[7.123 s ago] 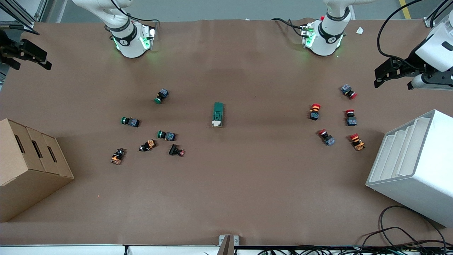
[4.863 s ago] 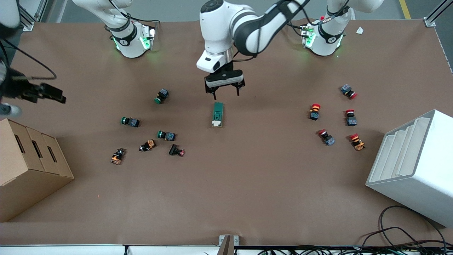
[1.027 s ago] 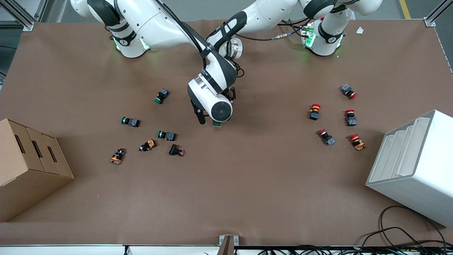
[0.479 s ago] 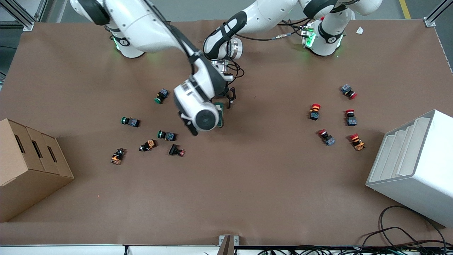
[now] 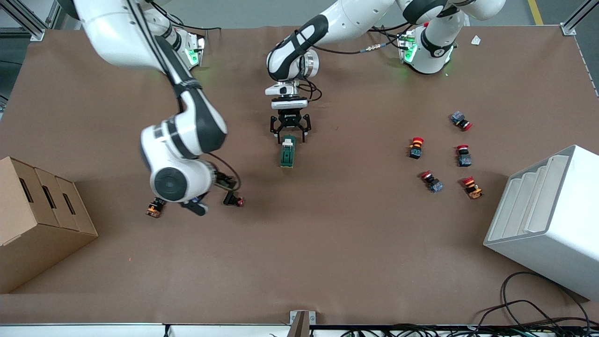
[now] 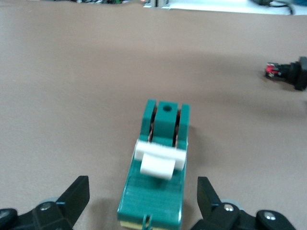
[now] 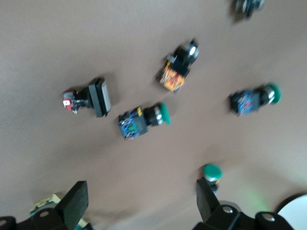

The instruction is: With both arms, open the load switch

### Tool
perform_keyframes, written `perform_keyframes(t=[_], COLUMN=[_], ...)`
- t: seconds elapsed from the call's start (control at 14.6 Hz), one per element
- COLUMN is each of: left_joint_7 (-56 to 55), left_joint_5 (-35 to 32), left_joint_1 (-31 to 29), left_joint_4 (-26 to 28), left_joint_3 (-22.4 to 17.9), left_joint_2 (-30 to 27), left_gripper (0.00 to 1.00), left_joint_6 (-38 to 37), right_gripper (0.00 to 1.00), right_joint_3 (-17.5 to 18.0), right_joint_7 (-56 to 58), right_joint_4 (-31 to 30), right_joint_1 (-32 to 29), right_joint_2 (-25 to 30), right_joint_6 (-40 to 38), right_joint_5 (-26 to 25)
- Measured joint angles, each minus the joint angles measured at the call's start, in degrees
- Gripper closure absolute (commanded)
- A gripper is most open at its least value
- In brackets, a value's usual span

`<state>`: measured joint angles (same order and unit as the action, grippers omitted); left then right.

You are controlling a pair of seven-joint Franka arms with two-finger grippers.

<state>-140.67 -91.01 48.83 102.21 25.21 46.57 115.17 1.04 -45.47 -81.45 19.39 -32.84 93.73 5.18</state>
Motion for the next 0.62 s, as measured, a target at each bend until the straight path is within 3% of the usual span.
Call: perform_keyframes(t=[0.34,0.62], left_joint_7=[14.1,34.2], left_joint_5=[17.1,35.6], left_joint_1=[-5.1,-11.6], left_joint_4=[-7.4,-13.7], left_joint_3=[3.8,5.4], left_joint_2=[-5.3,-11.4], left_gripper=[0.0,0.0], left_joint_6=[0.4,0.6], right_gripper=[0.0,0.0], right_joint_3=[-0.1,-0.2], right_joint_7=[25.5,39.7], right_joint_4=[-4.2,-7.0], right_joint_1=[-10.4,-19.2], right_joint_2=[9.3,16.2], right_joint_6=[-0.1,-0.3], right_joint_5=[-3.2,-4.0])
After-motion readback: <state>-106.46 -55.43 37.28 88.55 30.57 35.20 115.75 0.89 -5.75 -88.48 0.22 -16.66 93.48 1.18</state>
